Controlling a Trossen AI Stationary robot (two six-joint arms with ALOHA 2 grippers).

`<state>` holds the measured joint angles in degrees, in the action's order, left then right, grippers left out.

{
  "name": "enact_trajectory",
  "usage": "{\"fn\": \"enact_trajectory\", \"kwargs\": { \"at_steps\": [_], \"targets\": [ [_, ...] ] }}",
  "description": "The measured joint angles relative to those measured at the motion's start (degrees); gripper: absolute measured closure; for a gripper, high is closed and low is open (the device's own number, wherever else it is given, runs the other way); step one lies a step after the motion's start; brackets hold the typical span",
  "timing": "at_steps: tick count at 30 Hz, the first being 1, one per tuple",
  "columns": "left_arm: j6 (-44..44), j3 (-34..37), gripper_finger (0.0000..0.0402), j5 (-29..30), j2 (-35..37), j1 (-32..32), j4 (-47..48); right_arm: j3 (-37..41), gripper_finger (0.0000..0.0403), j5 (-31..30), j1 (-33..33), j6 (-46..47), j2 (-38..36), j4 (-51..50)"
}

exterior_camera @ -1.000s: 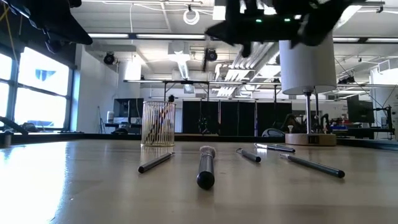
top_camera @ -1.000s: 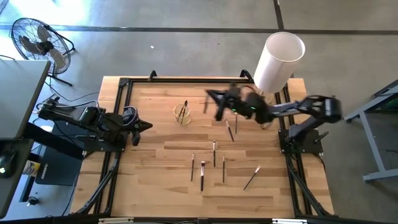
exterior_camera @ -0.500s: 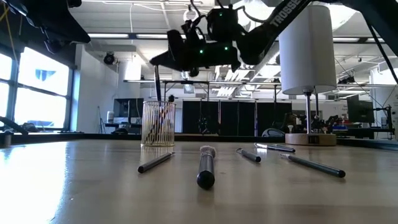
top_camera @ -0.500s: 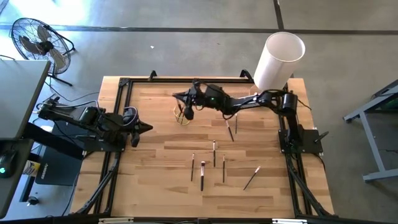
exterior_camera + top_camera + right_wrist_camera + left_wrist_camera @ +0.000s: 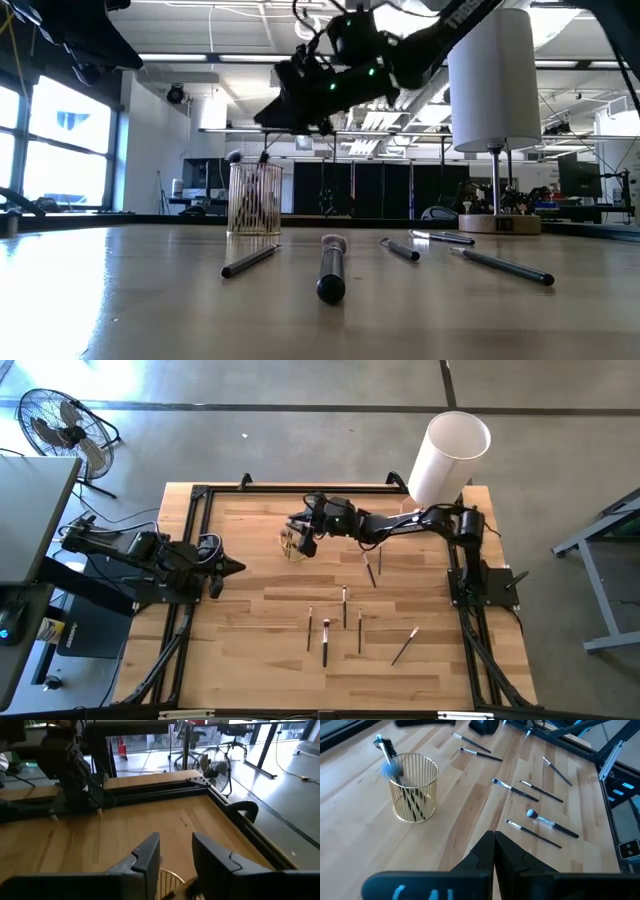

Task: Put items in baskets/containers
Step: Put the makeup brush into the wire organizer

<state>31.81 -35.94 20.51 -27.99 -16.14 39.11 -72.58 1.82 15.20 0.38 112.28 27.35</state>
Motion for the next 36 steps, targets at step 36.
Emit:
{"fn": "enact_trajectory", "kwargs": {
  "at_steps": [36],
  "targets": [
    [-0.1, 0.0, 0.0401, 0.2, 0.0, 0.0, 0.0, 28.2, 0.0322, -24.8, 2.5, 68.4, -24.0, -52.9]
  ]
}}
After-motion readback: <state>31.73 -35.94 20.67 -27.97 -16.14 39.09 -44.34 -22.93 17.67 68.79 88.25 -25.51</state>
